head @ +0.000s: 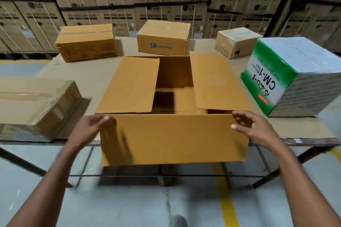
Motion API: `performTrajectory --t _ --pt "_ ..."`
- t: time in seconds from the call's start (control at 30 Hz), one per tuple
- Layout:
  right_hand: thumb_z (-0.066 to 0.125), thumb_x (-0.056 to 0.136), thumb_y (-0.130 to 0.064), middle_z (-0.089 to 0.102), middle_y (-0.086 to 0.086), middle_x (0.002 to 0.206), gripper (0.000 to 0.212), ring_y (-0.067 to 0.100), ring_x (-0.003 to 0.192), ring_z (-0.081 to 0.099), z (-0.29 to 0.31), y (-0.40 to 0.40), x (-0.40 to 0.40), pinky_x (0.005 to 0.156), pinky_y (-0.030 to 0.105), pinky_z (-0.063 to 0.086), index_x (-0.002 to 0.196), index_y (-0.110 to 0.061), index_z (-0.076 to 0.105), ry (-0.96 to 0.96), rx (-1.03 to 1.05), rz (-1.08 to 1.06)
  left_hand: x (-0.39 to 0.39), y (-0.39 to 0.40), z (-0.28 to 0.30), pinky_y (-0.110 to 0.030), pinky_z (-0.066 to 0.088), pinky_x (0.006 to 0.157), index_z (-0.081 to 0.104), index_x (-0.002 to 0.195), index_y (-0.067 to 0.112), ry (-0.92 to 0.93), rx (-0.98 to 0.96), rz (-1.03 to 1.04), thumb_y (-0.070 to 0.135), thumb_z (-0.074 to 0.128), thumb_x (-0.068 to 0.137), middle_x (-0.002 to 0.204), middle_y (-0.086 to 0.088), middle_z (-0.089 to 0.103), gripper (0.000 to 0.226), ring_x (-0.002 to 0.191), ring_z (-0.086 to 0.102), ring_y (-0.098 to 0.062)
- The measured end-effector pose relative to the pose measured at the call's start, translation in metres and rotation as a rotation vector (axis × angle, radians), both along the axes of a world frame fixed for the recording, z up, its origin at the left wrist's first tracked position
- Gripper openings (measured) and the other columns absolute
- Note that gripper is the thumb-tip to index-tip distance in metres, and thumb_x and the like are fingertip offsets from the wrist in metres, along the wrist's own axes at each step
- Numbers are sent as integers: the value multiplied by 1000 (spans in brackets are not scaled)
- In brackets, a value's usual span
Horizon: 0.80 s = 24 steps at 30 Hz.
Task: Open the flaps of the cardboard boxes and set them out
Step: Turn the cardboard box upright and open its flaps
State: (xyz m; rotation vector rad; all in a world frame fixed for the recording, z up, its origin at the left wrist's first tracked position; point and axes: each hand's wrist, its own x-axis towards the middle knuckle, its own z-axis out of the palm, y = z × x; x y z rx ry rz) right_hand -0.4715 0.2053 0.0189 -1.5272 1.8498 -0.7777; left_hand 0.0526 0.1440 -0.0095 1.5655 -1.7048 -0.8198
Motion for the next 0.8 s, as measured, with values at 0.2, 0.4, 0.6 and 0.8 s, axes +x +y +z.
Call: performTrajectory --t 0.2,0.4,0.6,0.8 --pt "80 72 -52 30 -9 150 81 20 138 24 -36 -5 78 104 37 20 143 -46 42 502 -215 -45 -64 -2 -8 -36 53 71 77 92 26 -205 -133 -70 40 59 97 86 12 74 23 79 64 -7" --pt "86 69 -43 36 -2 153 82 25 144 21 -64 -12 122 110 53 25 141 -37 49 525 -289 -99 -130 -5 -4 -27 49 81 73 102 20 -158 -274 -194 29 59 99 102 8 62 18 96 56 -8" --pt "90 65 -39 42 0 148 80 29 143 28 -76 -16 129 105 54 31 136 -36 52 579 -316 -172 -175 -17 16 -34 52 87 65 116 24 -311 -143 -317 30 44 104 111 4 66 24 101 60 -14" --pt "91 64 -38 42 0 148 83 30 143 27 -82 -16 130 103 56 32 137 -36 50 578 -313 -199 -189 -24 30 -43 54 84 63 109 14 -578 -4 -356 55 14 105 90 -7 67 64 85 64 -25"
